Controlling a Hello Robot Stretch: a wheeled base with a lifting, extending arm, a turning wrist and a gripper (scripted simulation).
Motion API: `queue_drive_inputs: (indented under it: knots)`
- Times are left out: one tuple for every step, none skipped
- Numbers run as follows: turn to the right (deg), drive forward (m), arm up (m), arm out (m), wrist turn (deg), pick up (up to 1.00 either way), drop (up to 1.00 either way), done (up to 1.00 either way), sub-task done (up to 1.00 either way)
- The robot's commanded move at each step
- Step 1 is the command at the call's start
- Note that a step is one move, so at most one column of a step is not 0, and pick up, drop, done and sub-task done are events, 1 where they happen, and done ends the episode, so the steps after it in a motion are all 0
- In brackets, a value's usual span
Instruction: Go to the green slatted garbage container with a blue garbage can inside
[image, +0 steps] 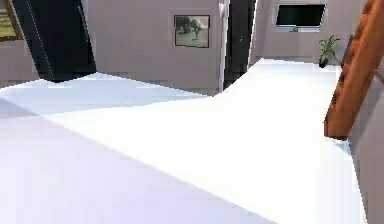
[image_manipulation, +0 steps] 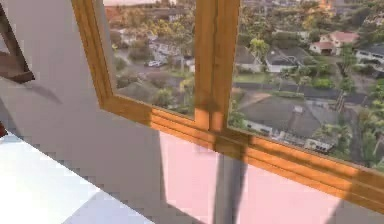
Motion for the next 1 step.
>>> queue_drive_inputs:
  knots:
    - [-45.0,0.0,0.0,0.0,0.0,0.0,0.0,0.0,0.0]
